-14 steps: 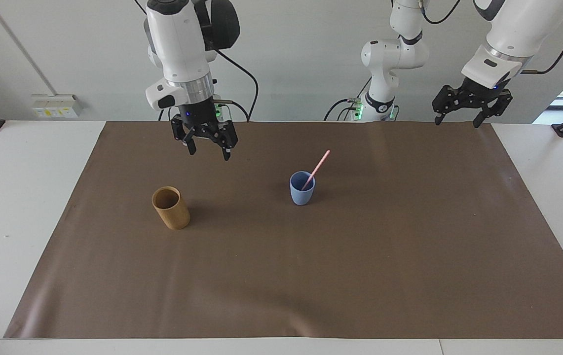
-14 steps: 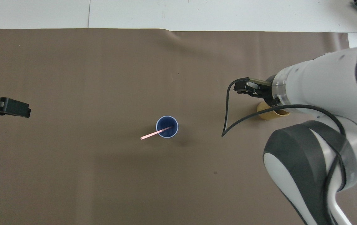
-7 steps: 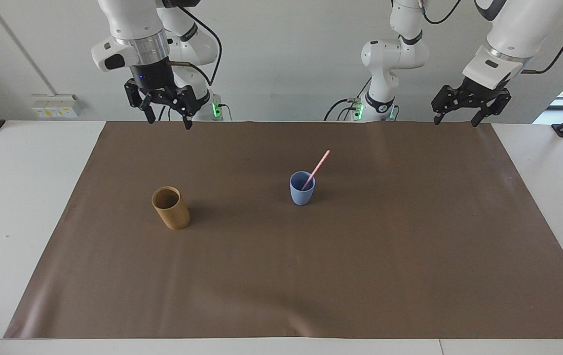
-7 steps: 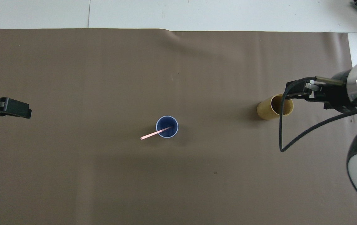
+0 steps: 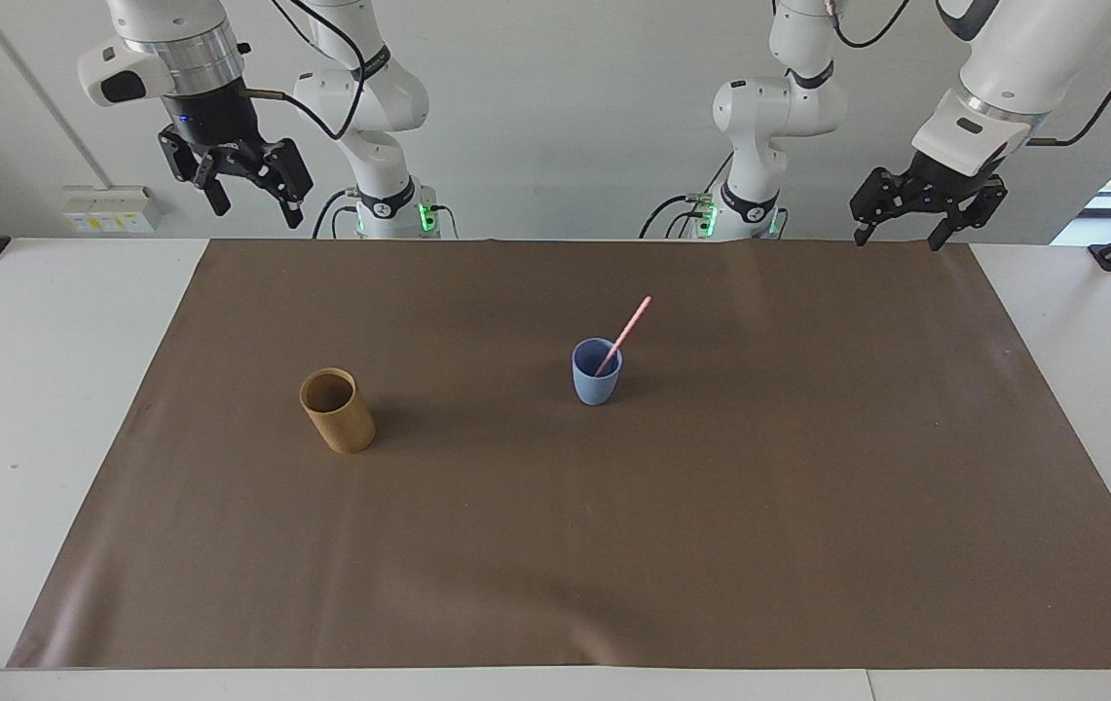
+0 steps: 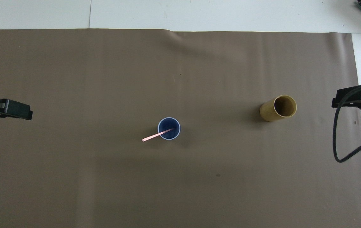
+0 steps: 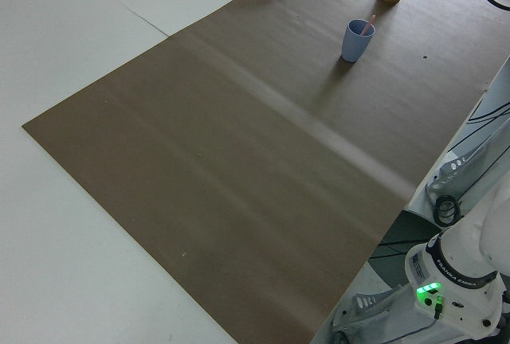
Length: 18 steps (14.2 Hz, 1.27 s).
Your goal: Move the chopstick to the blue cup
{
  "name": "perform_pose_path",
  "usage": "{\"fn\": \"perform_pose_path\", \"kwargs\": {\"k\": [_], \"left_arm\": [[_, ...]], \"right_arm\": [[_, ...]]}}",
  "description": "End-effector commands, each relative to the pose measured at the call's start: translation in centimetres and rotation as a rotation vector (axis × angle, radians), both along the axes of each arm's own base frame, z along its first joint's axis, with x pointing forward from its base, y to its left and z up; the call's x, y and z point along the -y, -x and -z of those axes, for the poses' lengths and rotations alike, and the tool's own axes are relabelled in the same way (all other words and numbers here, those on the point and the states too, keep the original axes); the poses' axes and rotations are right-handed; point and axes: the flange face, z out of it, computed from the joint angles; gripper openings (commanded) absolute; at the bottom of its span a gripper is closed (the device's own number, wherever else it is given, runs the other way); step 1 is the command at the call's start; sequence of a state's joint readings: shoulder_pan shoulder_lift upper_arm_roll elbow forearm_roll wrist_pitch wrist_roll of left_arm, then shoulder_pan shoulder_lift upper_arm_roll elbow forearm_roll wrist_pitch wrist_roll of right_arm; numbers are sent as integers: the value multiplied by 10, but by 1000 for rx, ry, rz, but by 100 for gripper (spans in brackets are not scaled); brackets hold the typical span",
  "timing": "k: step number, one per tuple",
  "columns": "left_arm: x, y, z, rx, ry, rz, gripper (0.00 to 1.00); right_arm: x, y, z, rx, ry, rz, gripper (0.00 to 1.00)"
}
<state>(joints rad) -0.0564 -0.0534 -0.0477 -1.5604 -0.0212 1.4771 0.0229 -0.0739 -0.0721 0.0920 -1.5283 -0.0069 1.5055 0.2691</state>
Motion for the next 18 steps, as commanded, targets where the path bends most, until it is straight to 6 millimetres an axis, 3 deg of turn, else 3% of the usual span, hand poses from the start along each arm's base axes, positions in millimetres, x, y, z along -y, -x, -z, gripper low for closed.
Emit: {"fn": "perform_pose_path", "kwargs": {"k": [1, 8, 10, 18], "left_arm": [[-3, 5, -5, -2, 11, -9, 100], [-3, 5, -5, -2, 11, -14, 100], [-3, 5, -5, -2, 11, -15, 100], [0, 5, -5, 1, 10, -14, 100]], "right_arm": [[28, 3, 15, -31, 10, -31, 100], [16, 6, 18, -42, 11, -63, 100], [26, 2, 21, -38, 7, -51, 100], [20, 6, 20, -49, -1, -60, 100]]}}
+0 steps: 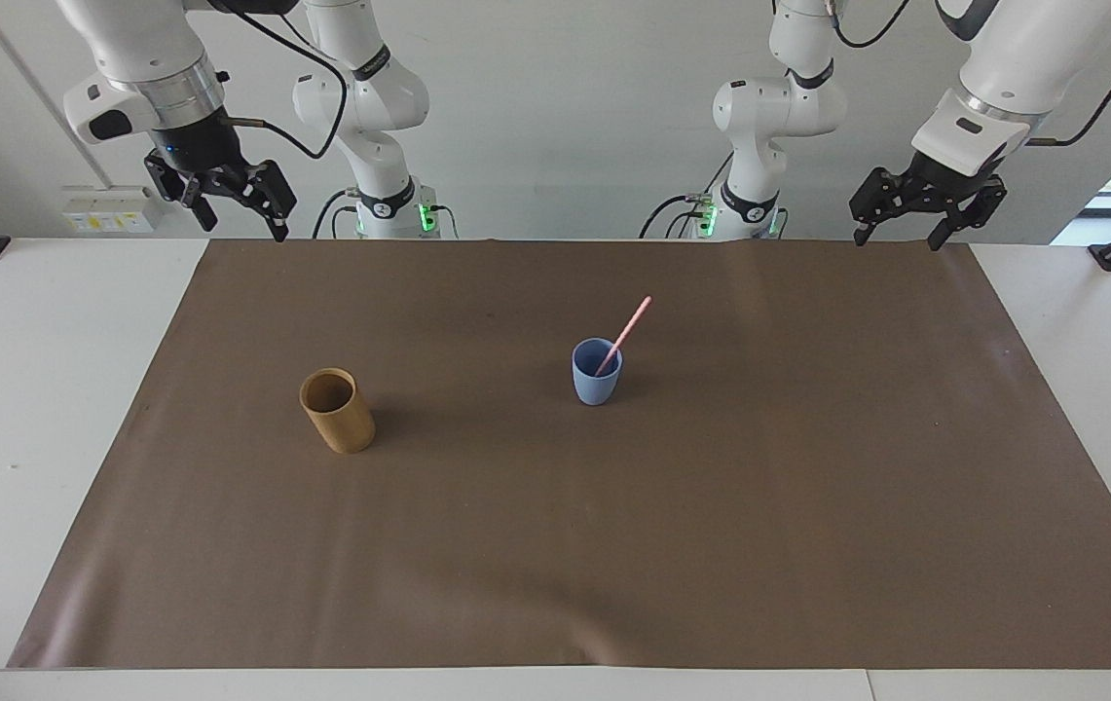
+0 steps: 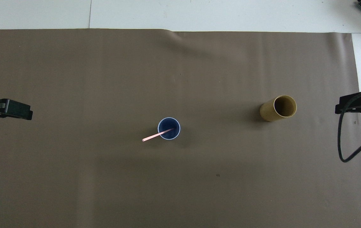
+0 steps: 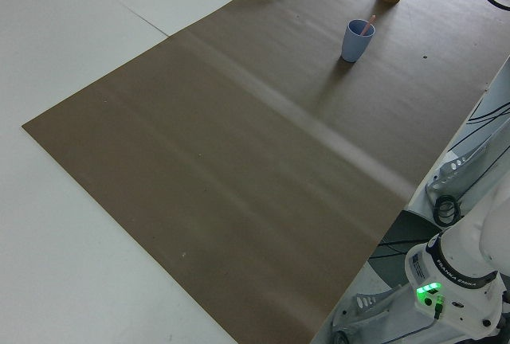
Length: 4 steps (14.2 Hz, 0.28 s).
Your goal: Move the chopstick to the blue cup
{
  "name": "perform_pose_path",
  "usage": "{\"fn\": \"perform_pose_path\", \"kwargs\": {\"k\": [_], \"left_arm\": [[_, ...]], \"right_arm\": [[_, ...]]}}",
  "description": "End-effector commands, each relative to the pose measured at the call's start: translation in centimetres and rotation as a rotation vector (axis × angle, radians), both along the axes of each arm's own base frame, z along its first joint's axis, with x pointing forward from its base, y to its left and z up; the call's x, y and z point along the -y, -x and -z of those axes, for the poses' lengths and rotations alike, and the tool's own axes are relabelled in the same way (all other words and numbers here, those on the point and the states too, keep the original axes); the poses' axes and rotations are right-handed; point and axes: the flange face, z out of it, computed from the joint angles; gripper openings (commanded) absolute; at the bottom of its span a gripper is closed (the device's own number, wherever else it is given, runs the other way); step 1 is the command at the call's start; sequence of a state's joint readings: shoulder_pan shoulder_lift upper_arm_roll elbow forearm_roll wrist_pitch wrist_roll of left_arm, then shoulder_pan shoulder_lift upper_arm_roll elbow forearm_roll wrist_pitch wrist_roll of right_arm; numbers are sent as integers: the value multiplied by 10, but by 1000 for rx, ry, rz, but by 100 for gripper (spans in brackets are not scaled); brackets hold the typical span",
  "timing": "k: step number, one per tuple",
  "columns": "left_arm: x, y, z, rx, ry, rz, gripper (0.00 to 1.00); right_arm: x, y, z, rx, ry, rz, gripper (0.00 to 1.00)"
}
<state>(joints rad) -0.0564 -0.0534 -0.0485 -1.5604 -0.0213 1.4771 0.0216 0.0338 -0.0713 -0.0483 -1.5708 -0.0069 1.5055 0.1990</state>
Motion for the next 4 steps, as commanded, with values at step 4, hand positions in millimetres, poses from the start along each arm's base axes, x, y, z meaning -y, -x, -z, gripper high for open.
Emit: {"fn": "perform_pose_path", "kwargs": {"k": [4], "left_arm": [[-1, 5, -5, 1, 10, -14, 100]], "right_arm": [[7, 4, 1, 4, 15, -12, 100]]}}
